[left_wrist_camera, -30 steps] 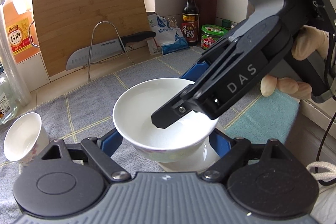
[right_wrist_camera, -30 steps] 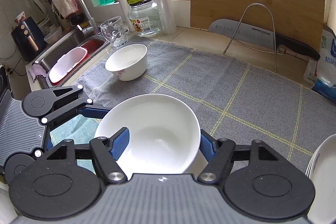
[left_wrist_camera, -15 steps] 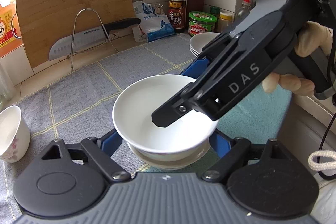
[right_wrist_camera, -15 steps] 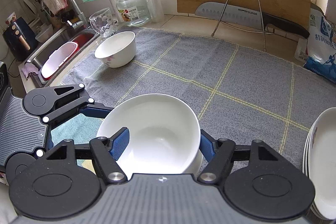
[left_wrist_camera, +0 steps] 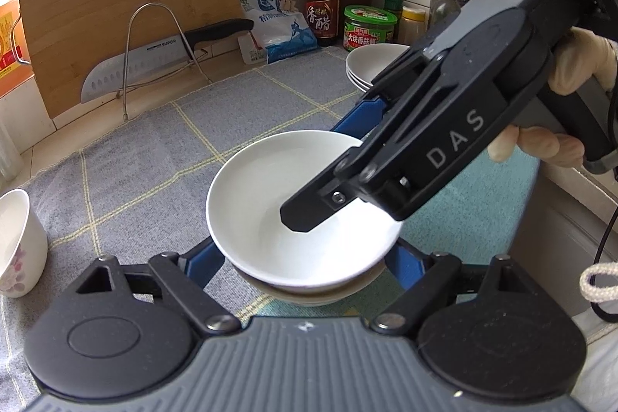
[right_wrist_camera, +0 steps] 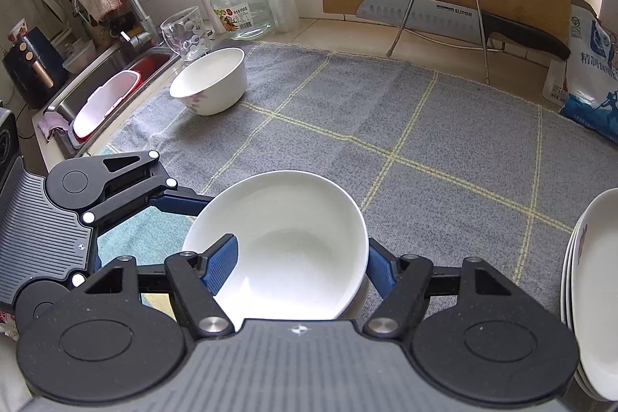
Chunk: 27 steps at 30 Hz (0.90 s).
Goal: Organize plates and bowls
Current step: 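Lower the white bowl into the other bowl and open the right gripper, then move the right gripper to the pink-patterned white bowl and grasp its rim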
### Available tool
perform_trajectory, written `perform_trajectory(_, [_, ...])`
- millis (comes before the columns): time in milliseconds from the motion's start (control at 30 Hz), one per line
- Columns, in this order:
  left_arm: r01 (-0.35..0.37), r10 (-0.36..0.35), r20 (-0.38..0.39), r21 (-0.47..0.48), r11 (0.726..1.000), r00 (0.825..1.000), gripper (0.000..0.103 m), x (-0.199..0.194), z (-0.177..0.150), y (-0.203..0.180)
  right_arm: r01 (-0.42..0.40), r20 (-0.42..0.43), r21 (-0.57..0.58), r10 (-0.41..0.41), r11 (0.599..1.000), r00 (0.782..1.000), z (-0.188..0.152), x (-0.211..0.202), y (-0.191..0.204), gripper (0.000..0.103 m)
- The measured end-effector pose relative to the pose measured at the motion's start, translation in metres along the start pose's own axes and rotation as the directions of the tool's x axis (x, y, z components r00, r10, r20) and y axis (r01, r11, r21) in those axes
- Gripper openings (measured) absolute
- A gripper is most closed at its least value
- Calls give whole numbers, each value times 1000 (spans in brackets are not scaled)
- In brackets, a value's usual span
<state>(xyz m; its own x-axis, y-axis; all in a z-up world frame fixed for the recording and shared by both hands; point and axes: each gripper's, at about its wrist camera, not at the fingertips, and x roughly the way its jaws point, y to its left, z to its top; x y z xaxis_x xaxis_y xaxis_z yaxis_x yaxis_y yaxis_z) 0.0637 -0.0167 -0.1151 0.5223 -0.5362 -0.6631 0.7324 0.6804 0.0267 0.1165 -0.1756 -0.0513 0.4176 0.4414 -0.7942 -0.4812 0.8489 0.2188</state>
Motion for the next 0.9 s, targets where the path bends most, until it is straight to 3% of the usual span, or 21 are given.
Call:
perform_trajectory(233, [11, -11, -3, -4, 1000, 1000, 92, 3, 1, 3, -1, 3, 7, 1, 1000, 1000, -1, 0, -2, 76])
perform_trajectory(500, [17, -17, 8, -4, 1000, 1000, 95, -1, 0, 5, 20, 37, -9, -19, 1000, 999, 0, -4, 2, 100])
perform_trajectory(733, [7, -6, 29, -24, 1000, 1000, 95, -23, -5, 10, 15, 74, -50, -11, 999, 997, 8, -11, 11, 103])
perform_trajectory(900, [-50, 54, 50, -72, 996, 997, 95, -41, -14, 26, 10, 83, -91, -2, 996, 997, 22, -7, 21, 103])
